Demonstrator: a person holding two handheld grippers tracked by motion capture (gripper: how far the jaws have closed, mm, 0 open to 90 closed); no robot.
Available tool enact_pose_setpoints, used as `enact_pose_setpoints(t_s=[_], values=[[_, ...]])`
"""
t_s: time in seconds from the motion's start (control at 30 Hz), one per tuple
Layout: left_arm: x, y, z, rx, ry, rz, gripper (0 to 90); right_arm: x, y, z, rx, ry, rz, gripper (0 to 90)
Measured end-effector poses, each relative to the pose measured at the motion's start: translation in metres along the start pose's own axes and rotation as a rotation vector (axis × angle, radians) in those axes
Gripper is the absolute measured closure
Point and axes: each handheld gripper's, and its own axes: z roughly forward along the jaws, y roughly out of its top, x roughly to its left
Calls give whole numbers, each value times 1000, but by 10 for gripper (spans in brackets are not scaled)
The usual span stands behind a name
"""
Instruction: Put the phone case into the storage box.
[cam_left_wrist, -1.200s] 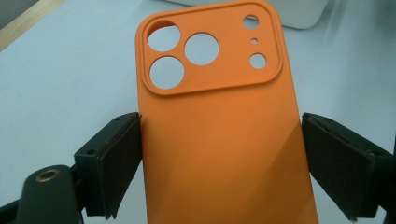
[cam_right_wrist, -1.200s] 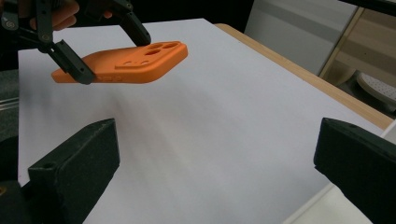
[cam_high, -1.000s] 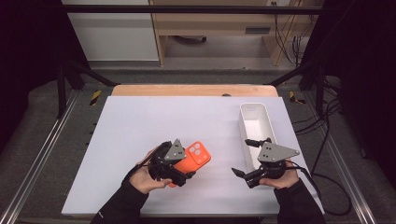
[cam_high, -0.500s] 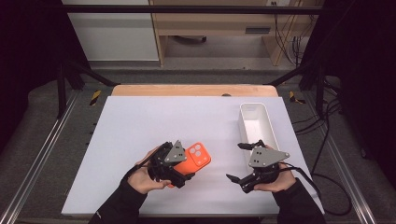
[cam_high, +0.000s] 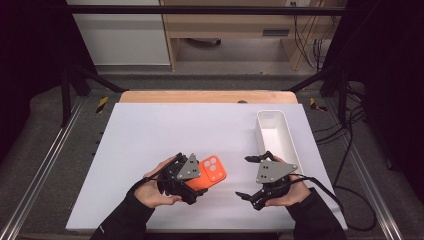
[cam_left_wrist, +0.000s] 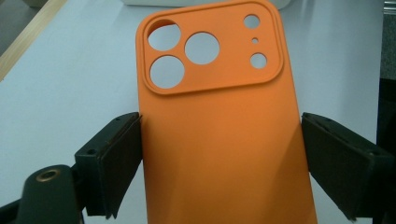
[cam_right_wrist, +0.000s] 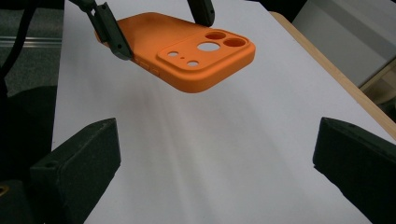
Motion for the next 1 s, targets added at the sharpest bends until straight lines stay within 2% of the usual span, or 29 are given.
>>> enact_pose_setpoints(t_s=[0.57,0.83,1.0], values=[[-9,2,0,15,-23,93,139,2,15,13,48,65,-60,13],[-12,3,-1,3,-36,131,140,4,20,17,66,102,-80,13],[-14,5,0,-4,-50,146,140,3,20,19,65,109,-83,13]])
